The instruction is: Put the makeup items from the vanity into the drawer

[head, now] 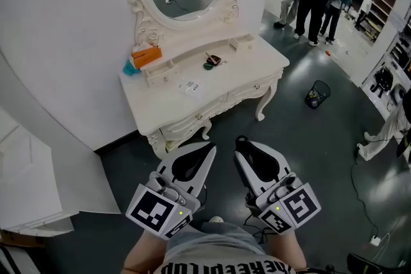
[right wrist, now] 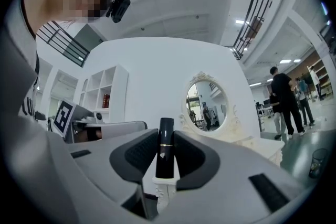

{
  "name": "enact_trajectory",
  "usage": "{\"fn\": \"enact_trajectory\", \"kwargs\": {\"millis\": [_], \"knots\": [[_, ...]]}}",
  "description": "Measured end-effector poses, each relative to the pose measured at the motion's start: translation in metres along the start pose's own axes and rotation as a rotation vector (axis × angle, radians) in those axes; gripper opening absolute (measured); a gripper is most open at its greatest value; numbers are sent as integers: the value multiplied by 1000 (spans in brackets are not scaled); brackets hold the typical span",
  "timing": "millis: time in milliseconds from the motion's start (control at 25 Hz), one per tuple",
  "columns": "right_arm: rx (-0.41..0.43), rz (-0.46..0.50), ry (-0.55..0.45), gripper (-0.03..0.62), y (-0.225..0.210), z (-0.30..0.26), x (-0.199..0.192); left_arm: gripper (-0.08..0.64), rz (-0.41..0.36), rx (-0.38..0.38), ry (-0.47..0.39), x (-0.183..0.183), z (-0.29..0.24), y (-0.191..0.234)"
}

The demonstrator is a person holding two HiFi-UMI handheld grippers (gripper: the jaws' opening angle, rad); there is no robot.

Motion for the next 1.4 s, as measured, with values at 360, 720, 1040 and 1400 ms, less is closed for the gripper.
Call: {"fn": "enact_trajectory", "kwargs": {"millis": [360, 720, 1040, 1400], "knots": [[-2, -7, -9, 112, -27, 33, 1, 21, -18, -17, 7, -6, -28, -35], [-38, -10, -15, 112, -51, 36, 0, 21, -22, -56, 19, -12, -57, -38], [-95, -17, -16, 111, -81, 15, -1, 21, -12, -116, 28, -20, -94, -16], [-163, -22, -18, 110, -123, -32, -3, 21, -10, -182, 33, -20, -147, 34]]}}
Point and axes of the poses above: the fingertips, and each gripper's own axes: z backward along the fingers, y to its left, x out of its top, the point moved 7 cm from there along z, backward along the fingers, and after that the axes turned 13 degrees about x, right-handed, at the moved point
